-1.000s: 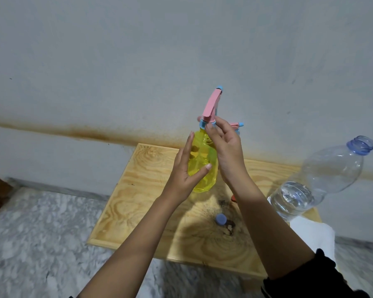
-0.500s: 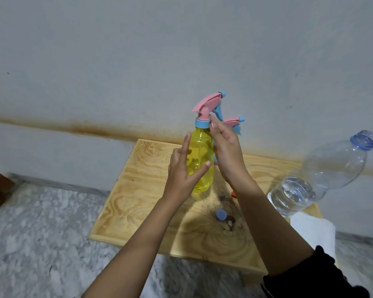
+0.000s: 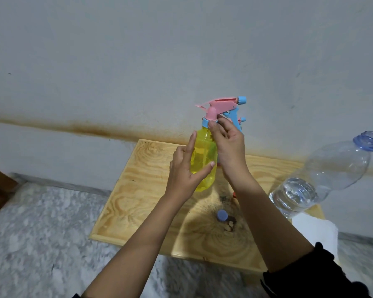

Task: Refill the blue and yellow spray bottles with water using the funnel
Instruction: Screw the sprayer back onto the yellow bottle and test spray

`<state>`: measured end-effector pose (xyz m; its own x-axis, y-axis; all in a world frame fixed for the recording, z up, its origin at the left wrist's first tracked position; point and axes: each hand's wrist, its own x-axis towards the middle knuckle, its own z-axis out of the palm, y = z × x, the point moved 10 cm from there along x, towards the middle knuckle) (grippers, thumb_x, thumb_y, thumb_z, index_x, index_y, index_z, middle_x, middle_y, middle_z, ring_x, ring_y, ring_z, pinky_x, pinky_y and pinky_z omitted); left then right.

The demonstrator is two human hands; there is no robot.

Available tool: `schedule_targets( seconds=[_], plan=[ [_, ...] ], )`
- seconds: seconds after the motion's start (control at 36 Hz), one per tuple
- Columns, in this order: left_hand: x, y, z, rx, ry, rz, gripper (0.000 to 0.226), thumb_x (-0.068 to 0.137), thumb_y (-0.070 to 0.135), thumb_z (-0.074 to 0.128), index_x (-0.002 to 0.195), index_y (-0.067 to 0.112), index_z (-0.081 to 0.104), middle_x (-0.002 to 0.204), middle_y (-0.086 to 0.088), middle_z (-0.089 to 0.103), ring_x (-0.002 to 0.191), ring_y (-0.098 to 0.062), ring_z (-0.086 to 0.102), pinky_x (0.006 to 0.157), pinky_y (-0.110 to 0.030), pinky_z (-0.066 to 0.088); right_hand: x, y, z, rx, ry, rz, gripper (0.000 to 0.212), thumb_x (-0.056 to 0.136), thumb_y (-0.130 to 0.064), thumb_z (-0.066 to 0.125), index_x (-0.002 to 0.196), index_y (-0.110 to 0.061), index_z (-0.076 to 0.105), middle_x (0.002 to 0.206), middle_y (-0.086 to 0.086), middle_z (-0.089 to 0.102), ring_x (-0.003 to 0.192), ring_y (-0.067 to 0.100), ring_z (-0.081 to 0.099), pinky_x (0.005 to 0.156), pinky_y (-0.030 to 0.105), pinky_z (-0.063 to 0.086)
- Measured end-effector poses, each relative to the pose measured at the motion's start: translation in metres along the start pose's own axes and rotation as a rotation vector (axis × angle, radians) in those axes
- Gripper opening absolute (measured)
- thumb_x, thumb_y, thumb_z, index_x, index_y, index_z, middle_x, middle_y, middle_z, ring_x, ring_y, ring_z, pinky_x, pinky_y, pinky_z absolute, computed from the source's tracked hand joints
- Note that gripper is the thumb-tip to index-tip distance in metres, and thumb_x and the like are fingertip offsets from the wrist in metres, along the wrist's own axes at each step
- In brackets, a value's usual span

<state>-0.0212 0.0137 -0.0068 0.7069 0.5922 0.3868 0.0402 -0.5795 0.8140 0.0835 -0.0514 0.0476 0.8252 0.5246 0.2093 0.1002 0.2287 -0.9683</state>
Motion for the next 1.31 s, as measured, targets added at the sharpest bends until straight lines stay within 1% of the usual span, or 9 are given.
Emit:
schedule_targets(
  seconds=[0.17,0.28,0.39,0.58,0.78,0.89,1.03,1.19,1.31],
  plan=[
    [-0.002,0.000,-0.002,0.184,0.099,-0.026,0.078,0.074,0.068,0.046,0.137,0.061,0.000,0.108,-0.002,0.044,0.105,-0.017,0.044,0.090,-0.036,0.034,0.003,0.002,-0.001,-0.087,0.024,-0.021,0.011,0.085,-0.016,0.068,0.096,-0.016,0.065,0.087,-0.006,0.066,0.087,0.003,0.061,0.082,0.018,0.047],
    [-0.003,-0.001,0.001,0.186,0.092,-0.028,0.080,0.072,0.070,0.047,0.137,0.062,0.001,0.108,-0.001,0.042,0.104,-0.016,0.044,0.089,-0.033,0.033,0.003,-0.005,-0.003,-0.140,0.034,-0.075,0.009,0.082,-0.012,0.070,0.088,-0.012,0.062,0.074,-0.009,0.061,0.068,-0.007,0.056,0.068,0.008,0.044],
    [0.002,-0.004,0.000,0.092,0.013,-0.015,0.086,0.069,0.069,0.057,0.139,0.061,0.006,0.112,-0.001,0.039,0.111,-0.015,0.039,0.099,-0.040,0.039,0.008,-0.007,-0.003,-0.091,-0.080,-0.067,0.013,0.086,-0.008,0.065,0.090,0.004,0.061,0.078,0.009,0.059,0.078,0.012,0.055,0.070,0.020,0.044],
    [0.002,-0.009,0.018,-0.206,-0.330,-0.087,0.108,0.072,0.032,0.082,0.143,0.056,0.005,0.142,0.046,0.015,0.137,0.013,0.019,0.107,-0.009,0.023,0.019,0.004,-0.005,0.113,-0.245,0.120,0.018,0.090,-0.004,0.056,0.107,-0.006,0.061,0.084,-0.005,0.074,0.088,0.014,0.070,0.081,0.023,0.053],
    [-0.007,-0.016,0.027,-0.111,-0.212,-0.165,0.107,0.073,0.037,0.079,0.145,0.054,0.002,0.136,0.019,0.036,0.122,0.009,0.038,0.092,-0.007,0.033,0.021,0.014,-0.007,-0.076,-0.149,0.082,0.013,0.089,-0.004,0.058,0.098,-0.012,0.063,0.081,-0.003,0.070,0.081,0.014,0.066,0.086,0.034,0.052],
    [-0.016,-0.016,0.031,-0.047,-0.154,-0.203,0.104,0.077,0.038,0.074,0.139,0.062,-0.006,0.126,0.011,0.038,0.106,0.027,0.031,0.080,0.004,0.030,0.020,0.018,-0.006,-0.173,-0.125,0.063,0.019,0.090,-0.006,0.058,0.087,-0.023,0.063,0.082,0.001,0.067,0.085,0.022,0.064,0.091,0.044,0.049],
    [-0.019,-0.021,0.031,-0.047,-0.176,-0.222,0.104,0.078,0.041,0.073,0.140,0.060,-0.008,0.129,0.011,0.036,0.120,0.003,0.037,0.088,-0.010,0.032,0.017,0.018,-0.003,-0.198,-0.196,0.078,0.018,0.091,-0.008,0.057,0.086,-0.023,0.064,0.088,0.005,0.068,0.094,0.028,0.065,0.096,0.048,0.048],
    [-0.028,-0.025,0.031,-0.074,-0.375,-0.219,0.105,0.079,0.041,0.073,0.140,0.058,-0.011,0.136,0.014,0.032,0.128,0.004,0.031,0.093,-0.008,0.027,0.010,0.023,-0.006,-0.103,-0.264,0.151,0.017,0.092,-0.006,0.054,0.092,-0.019,0.065,0.097,0.011,0.068,0.098,0.028,0.066,0.096,0.044,0.049],
    [-0.029,-0.022,0.024,-0.100,-0.361,-0.220,0.100,0.079,0.042,0.072,0.141,0.059,-0.005,0.134,0.035,0.025,0.136,0.001,0.029,0.102,-0.019,0.027,0.006,0.026,-0.004,-0.038,-0.277,0.173,0.017,0.092,-0.006,0.053,0.095,-0.018,0.064,0.096,0.005,0.069,0.094,0.018,0.068,0.095,0.040,0.051]
  ],
)
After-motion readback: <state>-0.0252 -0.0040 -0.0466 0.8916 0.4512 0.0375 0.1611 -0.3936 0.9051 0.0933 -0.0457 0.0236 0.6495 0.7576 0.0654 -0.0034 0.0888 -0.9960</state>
